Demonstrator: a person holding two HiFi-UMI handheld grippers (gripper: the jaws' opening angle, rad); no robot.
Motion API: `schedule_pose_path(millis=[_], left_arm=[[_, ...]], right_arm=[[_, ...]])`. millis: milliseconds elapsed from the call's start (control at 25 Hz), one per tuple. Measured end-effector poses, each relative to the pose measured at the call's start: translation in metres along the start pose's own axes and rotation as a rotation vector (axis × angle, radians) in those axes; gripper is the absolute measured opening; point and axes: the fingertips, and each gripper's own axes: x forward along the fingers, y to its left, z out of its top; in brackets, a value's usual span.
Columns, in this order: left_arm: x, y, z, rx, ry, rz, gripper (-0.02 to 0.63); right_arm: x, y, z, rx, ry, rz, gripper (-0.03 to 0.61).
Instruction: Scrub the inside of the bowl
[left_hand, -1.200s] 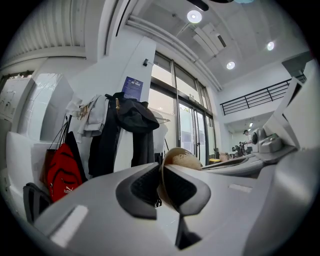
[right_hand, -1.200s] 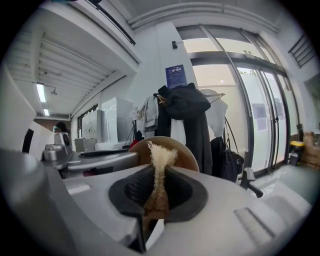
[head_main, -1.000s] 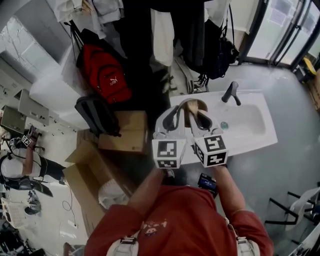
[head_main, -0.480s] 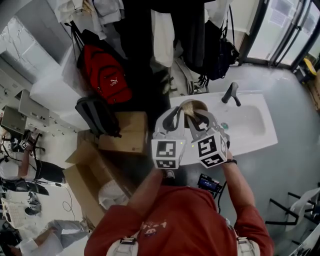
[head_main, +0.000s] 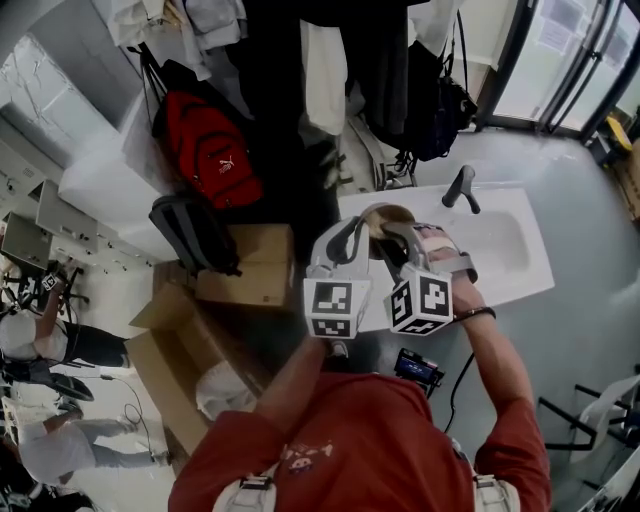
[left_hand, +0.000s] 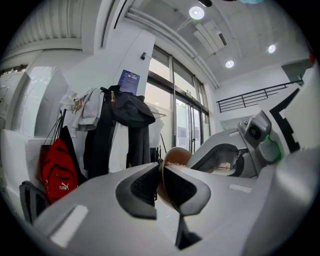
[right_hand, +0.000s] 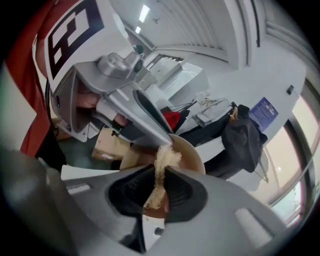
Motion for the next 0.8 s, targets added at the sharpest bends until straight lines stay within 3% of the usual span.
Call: schedule_pose_path(millis=[640, 800], left_arm=[[0.003, -0.011, 0.005, 0.011, 0.013, -0.026, 0.035], [0.002, -0.011, 0.008, 0.012, 0.009, -0.021, 0.035]], right_arm=[[-0.006, 0.015, -0.007, -0.603, 0.083, 0.078, 0.051], [-0.007, 0.014, -0.004, -0.611, 0.076, 0.084, 0.051]])
